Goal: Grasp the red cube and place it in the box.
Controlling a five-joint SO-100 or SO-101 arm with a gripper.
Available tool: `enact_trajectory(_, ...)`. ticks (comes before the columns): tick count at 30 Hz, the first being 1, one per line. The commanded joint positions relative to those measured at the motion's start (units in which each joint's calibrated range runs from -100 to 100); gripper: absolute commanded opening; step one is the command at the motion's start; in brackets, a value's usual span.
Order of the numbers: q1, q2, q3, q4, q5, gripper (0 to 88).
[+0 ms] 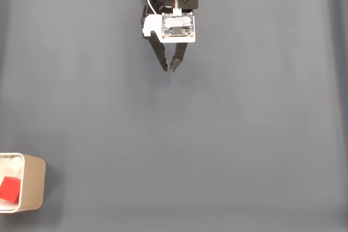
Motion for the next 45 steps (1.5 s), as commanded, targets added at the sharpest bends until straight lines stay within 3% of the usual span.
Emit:
enact_trajectory(1, -0.3, -4.2, 2.5, 1.8, 0.1, 0.0)
enact_trajectory(14, -3.0, -10.4, 7.1, 14.6, -0.7, 0.0)
enact_trajectory(28, 0.2, -10.7, 7.1, 24.5, -0.2, 0.0)
enact_trajectory(45, 0.2, -10.7, 7.1, 25.7, -0.1, 0.2)
